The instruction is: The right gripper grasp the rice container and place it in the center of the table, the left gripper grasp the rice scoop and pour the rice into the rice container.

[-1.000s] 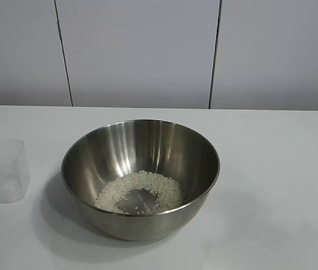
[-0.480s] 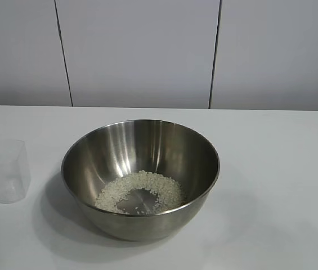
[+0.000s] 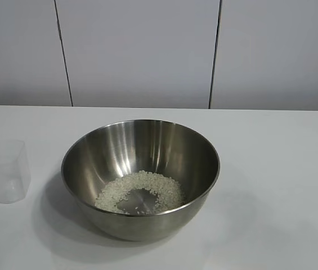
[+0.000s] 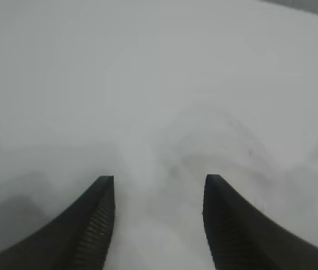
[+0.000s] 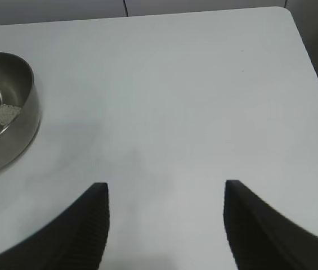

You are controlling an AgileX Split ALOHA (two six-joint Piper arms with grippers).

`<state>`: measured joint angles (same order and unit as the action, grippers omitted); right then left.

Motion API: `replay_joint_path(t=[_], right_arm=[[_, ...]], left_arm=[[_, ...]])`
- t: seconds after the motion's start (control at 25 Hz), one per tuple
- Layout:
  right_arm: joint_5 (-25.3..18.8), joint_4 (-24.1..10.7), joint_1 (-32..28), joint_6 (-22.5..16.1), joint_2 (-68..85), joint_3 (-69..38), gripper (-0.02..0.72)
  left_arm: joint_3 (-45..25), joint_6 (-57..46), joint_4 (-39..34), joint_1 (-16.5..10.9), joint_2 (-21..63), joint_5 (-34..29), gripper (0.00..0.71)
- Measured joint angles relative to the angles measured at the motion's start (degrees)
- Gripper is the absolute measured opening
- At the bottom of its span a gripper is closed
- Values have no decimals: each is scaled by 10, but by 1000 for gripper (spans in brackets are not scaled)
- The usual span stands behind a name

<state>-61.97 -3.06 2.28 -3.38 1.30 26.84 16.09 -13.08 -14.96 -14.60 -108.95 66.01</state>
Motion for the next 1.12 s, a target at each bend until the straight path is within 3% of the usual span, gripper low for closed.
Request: replay_joint_path(t=[0.12,0.36,0.48,0.6,0.76,0.88,1.12], right_arm=[[0,0,0,0,0,0,408],[0,0,0,0,0,0,408],[0,0,0,0,0,0,408],[0,0,0,0,0,0,408],[0,0,0,0,0,0,408],[0,0,0,0,0,0,408],[-1,0,0,0,0,0,408]], left_arm=[[35,-33,-48,-59,36,-37,361],[91,-126,-123,-154,123,-187,361],[96,-157,-158,-178,193,-235,361],[96,-190,-190,-179,271,-267,361],[96,-204,-200,-145,400,-328,361],[102,-204,-197,-99,511,-406,361],[162,-188,-173,58,730,-655,361]])
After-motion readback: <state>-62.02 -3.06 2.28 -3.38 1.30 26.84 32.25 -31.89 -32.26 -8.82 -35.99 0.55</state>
